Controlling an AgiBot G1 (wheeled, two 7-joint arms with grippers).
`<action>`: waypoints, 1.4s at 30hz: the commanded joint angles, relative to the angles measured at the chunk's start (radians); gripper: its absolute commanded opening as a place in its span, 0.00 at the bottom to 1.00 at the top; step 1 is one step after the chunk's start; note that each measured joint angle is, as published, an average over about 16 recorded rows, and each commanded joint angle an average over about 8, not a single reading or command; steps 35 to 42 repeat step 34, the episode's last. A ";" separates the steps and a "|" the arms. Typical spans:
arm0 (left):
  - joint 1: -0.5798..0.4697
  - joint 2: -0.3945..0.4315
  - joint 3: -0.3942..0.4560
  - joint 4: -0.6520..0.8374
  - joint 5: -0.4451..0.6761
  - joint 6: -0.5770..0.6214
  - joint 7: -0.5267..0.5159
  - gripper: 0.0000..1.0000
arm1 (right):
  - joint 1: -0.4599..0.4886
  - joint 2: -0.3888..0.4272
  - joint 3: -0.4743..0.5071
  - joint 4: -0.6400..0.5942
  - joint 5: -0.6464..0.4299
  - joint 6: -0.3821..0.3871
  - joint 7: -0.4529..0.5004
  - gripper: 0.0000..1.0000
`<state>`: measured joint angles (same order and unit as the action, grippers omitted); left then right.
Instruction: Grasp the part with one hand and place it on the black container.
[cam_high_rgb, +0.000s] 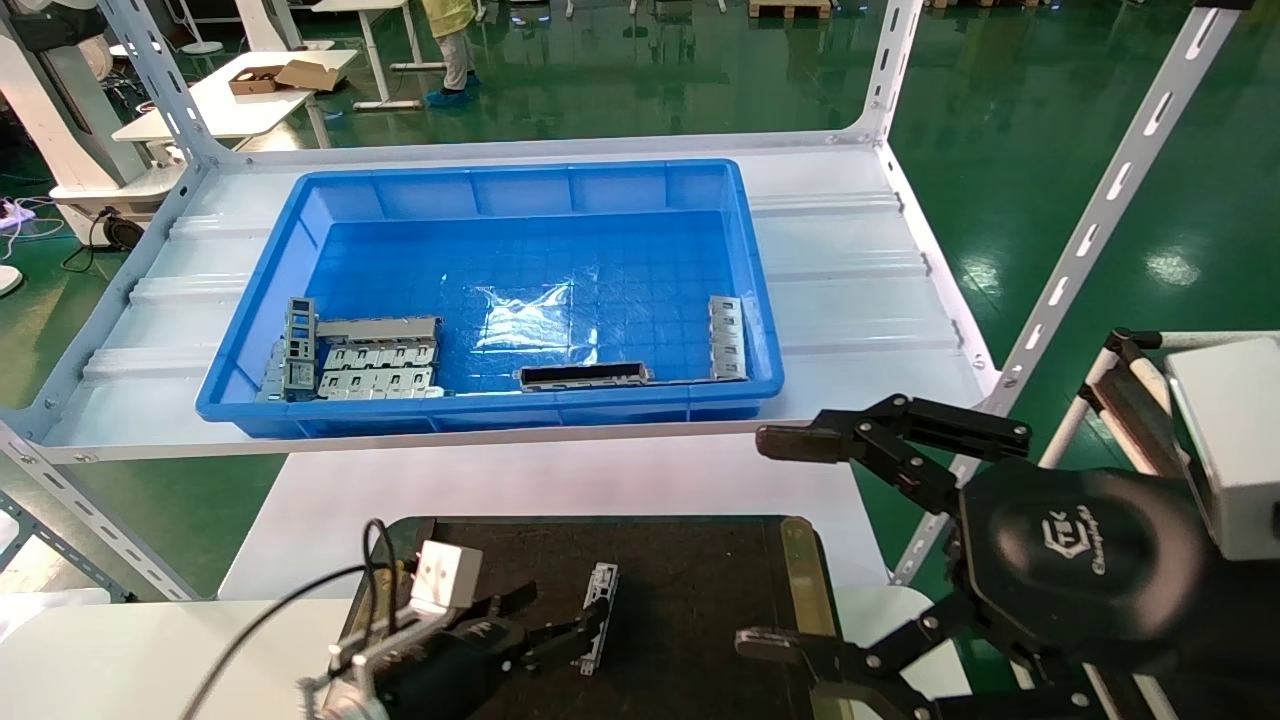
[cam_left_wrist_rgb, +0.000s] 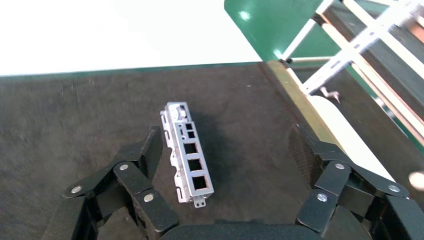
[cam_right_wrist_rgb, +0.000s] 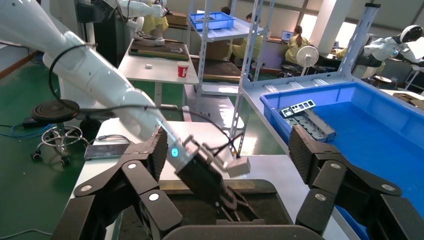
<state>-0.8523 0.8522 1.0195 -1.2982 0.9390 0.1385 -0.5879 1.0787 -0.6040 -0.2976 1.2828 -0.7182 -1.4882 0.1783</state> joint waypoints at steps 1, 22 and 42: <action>-0.023 -0.045 0.006 -0.030 0.001 0.048 -0.002 1.00 | 0.000 0.000 0.000 0.000 0.000 0.000 0.000 1.00; -0.029 -0.220 -0.265 0.218 -0.208 0.822 0.537 1.00 | 0.000 0.001 -0.001 0.000 0.001 0.001 -0.001 1.00; -0.122 -0.208 -0.265 0.405 -0.186 1.048 0.652 1.00 | 0.000 0.001 -0.002 0.000 0.001 0.001 -0.001 1.00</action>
